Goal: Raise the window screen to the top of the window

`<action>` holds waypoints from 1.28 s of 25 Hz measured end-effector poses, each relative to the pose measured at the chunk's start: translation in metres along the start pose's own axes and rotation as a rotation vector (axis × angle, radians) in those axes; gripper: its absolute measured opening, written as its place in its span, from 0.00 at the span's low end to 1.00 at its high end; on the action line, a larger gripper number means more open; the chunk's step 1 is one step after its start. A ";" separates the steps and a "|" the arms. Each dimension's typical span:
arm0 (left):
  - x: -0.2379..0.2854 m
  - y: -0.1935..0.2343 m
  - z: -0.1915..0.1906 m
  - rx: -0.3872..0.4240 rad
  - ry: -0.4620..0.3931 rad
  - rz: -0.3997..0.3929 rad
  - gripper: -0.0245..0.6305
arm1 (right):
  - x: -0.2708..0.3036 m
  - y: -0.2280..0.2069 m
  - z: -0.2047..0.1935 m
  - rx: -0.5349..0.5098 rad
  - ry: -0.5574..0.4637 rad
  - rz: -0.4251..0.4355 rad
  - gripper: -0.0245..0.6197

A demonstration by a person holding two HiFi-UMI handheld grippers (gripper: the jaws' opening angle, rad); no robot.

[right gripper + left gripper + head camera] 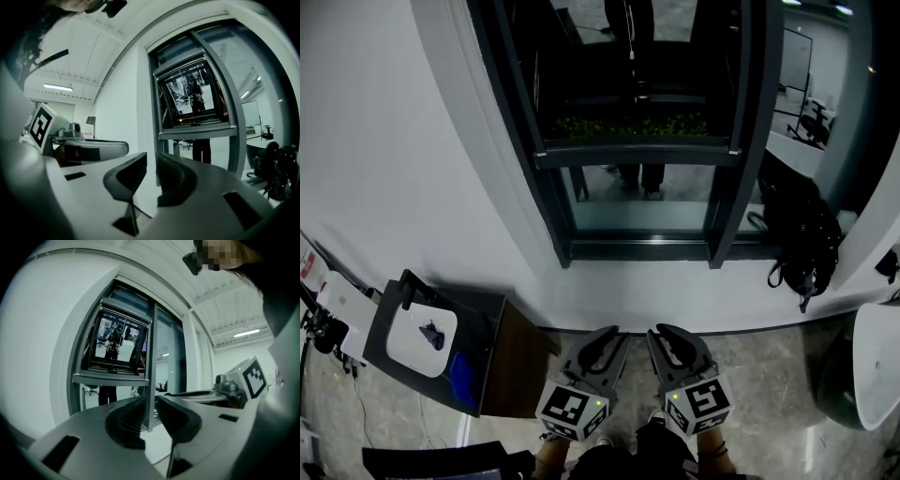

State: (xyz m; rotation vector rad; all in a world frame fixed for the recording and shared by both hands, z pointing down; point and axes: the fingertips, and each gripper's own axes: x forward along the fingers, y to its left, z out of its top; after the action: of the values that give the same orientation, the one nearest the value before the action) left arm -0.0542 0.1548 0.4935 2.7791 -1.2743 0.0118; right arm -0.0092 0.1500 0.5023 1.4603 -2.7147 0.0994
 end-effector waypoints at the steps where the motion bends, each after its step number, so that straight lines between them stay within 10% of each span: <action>1: -0.013 0.001 -0.004 -0.002 0.012 -0.008 0.15 | -0.001 0.012 -0.003 0.007 0.002 -0.005 0.14; 13: -0.118 0.019 -0.030 -0.050 0.055 -0.031 0.15 | -0.025 0.117 -0.037 0.027 0.051 -0.067 0.10; 32: -0.138 -0.011 -0.047 -0.009 0.035 -0.118 0.15 | -0.053 0.134 -0.038 0.012 0.033 -0.126 0.10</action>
State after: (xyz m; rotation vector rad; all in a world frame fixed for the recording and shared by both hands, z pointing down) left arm -0.1343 0.2703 0.5341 2.8283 -1.0983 0.0465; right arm -0.0911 0.2710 0.5319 1.6130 -2.5931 0.1330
